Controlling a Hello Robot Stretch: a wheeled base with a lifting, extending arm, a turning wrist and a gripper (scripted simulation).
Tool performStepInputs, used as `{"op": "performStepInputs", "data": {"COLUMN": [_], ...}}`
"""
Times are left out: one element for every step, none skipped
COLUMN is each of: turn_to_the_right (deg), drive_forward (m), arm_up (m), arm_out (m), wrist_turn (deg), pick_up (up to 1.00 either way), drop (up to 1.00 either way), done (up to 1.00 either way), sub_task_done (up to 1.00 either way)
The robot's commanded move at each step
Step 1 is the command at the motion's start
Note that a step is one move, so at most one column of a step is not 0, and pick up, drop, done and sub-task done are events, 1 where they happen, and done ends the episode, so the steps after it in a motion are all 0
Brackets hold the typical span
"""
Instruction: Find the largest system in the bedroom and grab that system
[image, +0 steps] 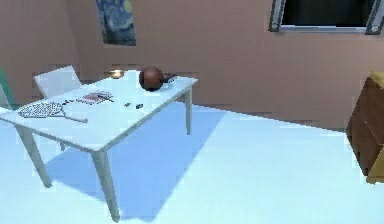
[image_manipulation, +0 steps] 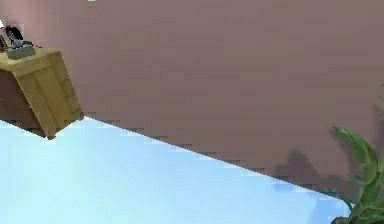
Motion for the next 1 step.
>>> {"op": "performStepInputs", "data": {"turn_to_the_right": [3.0], "drive_forward": [0.0], "arm_up": [0.0], "arm_out": [0.0], "wrist_turn": [0.0], "pick_up": [0.0], "drop": [0.0], "done": [0.0], "sub_task_done": [0.0]}}
